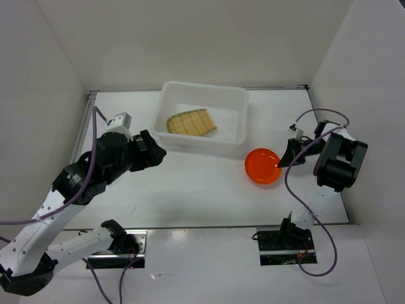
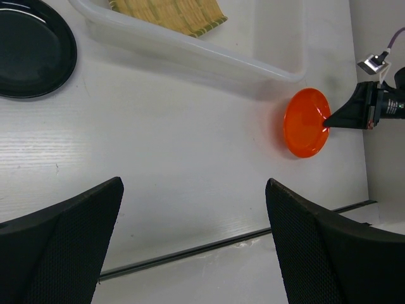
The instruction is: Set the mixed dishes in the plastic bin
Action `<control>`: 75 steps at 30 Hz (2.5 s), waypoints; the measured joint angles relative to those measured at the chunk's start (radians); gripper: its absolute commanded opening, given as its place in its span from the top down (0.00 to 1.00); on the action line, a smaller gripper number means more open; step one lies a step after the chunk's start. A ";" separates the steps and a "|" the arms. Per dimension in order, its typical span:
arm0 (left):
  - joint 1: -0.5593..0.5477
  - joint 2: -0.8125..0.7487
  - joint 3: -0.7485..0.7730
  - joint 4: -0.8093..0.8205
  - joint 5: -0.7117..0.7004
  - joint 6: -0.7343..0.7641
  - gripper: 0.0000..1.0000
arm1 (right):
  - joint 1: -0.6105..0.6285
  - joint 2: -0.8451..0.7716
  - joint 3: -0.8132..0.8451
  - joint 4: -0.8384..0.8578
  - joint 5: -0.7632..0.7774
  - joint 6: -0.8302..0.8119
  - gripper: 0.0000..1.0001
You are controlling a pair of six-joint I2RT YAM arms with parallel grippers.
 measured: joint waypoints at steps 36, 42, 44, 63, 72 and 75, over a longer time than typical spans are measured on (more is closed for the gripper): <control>0.000 -0.027 -0.038 -0.023 -0.007 -0.032 0.01 | 0.542 0.147 0.857 -0.091 -0.084 0.196 1.00; 0.000 -0.049 -0.018 -0.063 -0.015 -0.060 0.01 | 0.596 0.312 0.987 -0.090 -0.052 0.220 1.00; 0.000 -0.072 -0.018 -0.070 -0.017 -0.079 0.01 | 0.589 0.345 1.023 -0.094 -0.053 0.230 1.00; 0.001 -0.171 -0.077 -0.045 -0.078 -0.270 0.01 | 0.641 0.704 1.415 0.066 -0.050 0.394 1.00; 0.005 -0.188 -0.129 -0.024 -0.089 -0.372 0.01 | 0.647 0.816 1.504 0.160 -0.034 0.489 1.00; 0.005 -0.188 -0.129 -0.028 -0.095 -0.389 0.01 | 0.660 0.825 1.527 0.174 -0.023 0.500 1.00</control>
